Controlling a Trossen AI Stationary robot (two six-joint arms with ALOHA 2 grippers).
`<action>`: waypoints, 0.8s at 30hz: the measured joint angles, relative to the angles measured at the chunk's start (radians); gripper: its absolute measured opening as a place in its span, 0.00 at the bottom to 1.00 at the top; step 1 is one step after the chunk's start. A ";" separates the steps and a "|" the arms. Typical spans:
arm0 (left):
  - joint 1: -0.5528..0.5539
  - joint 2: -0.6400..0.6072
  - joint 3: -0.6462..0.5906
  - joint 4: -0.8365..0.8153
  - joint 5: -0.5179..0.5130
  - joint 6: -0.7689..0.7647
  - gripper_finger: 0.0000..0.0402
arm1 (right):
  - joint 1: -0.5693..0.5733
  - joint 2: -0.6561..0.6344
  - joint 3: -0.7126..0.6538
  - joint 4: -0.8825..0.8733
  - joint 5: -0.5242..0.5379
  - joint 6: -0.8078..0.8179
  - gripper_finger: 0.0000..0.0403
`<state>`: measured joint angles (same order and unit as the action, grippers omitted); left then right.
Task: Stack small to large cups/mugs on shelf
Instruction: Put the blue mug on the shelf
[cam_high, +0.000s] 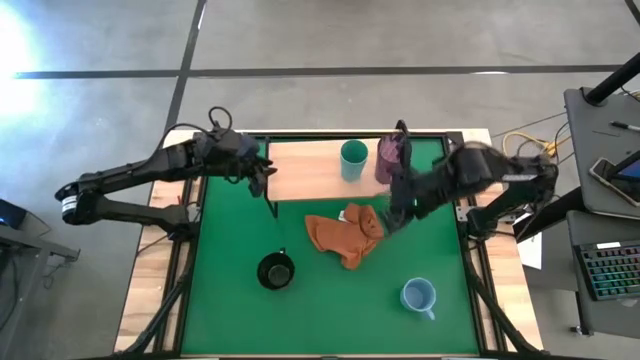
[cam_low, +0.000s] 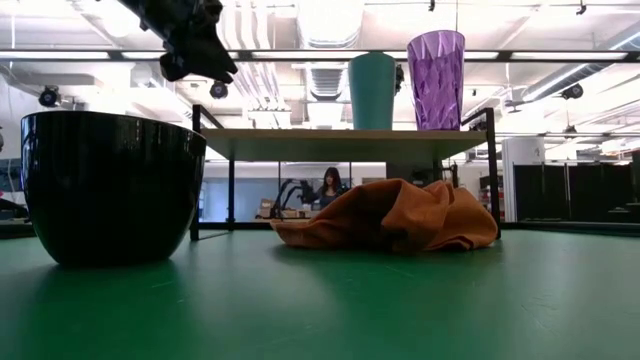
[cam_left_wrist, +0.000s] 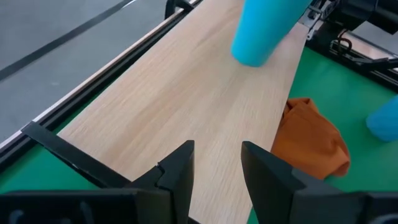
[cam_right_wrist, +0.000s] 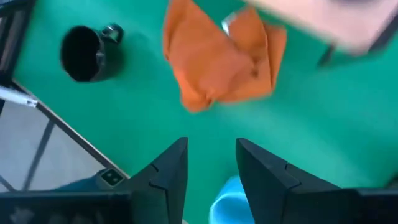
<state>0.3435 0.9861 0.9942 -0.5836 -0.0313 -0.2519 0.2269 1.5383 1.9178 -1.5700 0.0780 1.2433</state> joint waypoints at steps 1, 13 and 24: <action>0.000 0.001 -0.001 0.000 0.004 0.005 0.29 | 0.031 0.000 -0.019 -0.001 0.002 0.070 0.32; 0.000 -0.007 -0.053 -0.002 0.109 0.108 0.29 | 0.389 0.006 -0.253 -0.001 0.002 0.802 0.33; 0.000 -0.008 -0.039 0.001 0.116 0.076 0.29 | 0.514 0.064 -0.376 0.002 -0.051 0.894 0.33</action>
<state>0.3439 0.9783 0.9555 -0.5824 0.0849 -0.1764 0.7405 1.6023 1.5419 -1.5676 0.0269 2.1371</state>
